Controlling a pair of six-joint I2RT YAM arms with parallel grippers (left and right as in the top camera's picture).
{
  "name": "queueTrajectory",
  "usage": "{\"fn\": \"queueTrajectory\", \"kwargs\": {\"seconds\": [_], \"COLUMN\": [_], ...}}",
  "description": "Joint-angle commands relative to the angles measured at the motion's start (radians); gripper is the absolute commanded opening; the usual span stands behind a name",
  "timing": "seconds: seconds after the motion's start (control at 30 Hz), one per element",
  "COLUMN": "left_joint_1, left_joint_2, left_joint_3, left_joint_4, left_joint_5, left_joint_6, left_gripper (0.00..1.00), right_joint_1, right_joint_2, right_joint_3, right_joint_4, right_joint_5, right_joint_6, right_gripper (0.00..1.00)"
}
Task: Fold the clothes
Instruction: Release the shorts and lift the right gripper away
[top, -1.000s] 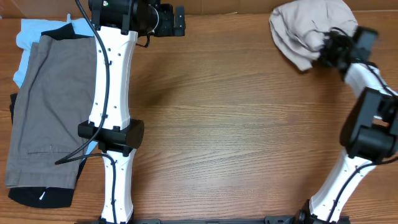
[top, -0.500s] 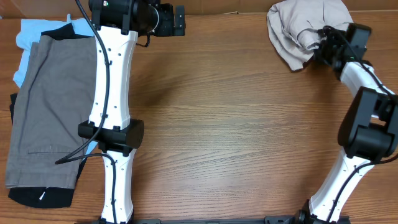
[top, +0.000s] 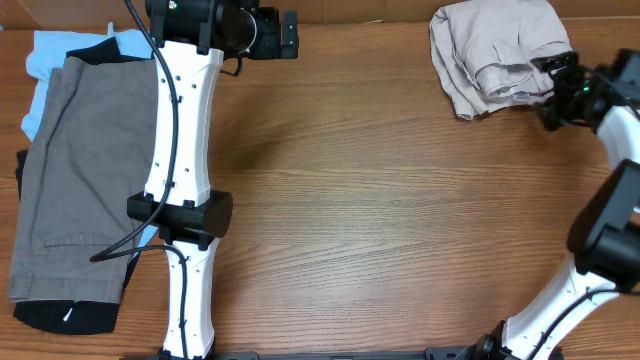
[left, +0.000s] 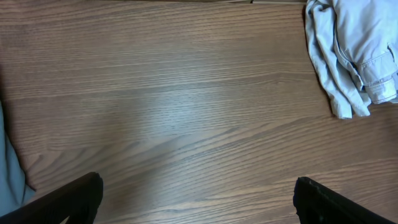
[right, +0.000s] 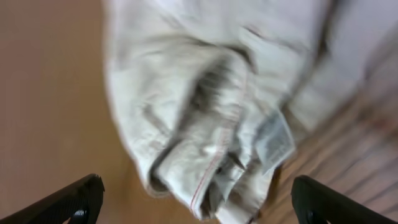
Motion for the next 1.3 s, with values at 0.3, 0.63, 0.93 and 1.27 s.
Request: {"fn": "queueTrajectory", "kwargs": {"seconds": [0.3, 0.63, 0.93, 1.27], "left_joint_1": [-0.006, -0.007, -0.006, -0.006], "left_joint_2": [0.011, 0.011, 0.011, 0.011], "left_joint_3": [-0.003, -0.003, -0.003, -0.003], "left_joint_4": [0.023, 0.022, 0.024, 0.023], "left_joint_5": [-0.01, -0.011, -0.01, -0.011], "left_joint_6": [0.023, 0.023, 0.023, 0.023], "left_gripper": [1.0, 1.0, 1.0, 1.0], "right_joint_1": [0.215, 0.254, 0.23, 0.186], "right_joint_2": [-0.065, 0.143, 0.256, 0.018], "right_joint_3": [0.026, 0.026, 0.026, 0.154], "right_joint_4": [0.161, 0.438, 0.339, 0.16], "right_joint_5": [0.403, 0.594, 0.572, 0.535], "right_joint_6": [-0.838, -0.707, -0.707, -0.697], "right_gripper": [1.0, 1.0, 1.0, 1.0]}}
